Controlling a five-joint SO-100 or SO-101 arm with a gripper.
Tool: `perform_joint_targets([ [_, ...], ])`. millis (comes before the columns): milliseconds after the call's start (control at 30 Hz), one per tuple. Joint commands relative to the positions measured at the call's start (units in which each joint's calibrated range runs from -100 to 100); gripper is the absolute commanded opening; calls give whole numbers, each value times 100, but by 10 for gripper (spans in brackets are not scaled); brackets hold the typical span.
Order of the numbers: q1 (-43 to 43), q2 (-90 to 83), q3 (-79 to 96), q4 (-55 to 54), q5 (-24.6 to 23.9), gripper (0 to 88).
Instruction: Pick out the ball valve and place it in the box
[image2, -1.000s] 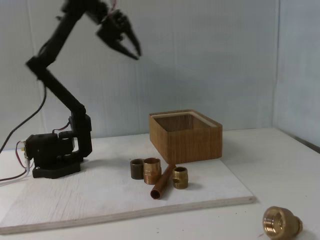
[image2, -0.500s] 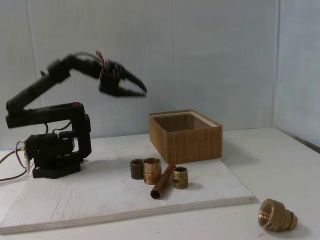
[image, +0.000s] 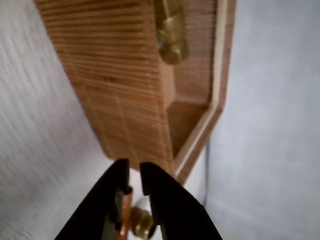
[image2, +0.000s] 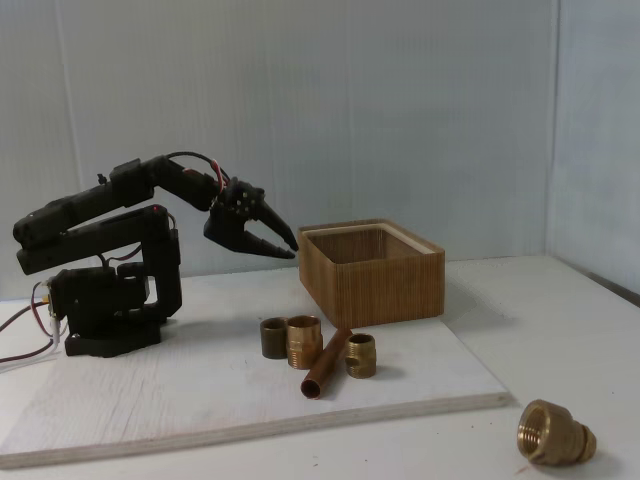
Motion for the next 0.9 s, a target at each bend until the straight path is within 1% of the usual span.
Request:
perform_joint_targets([
  [0, 87, -51, 121, -58, 18, 9],
  [133, 227, -51, 491, -58, 33, 9],
  [233, 345, 0, 618, -41, 173, 9],
  [467, 345, -34, 618, 597, 173, 9],
  [700, 323, 17, 627, 846, 173, 10],
  [867, 345, -17, 627, 1518, 199, 12],
])
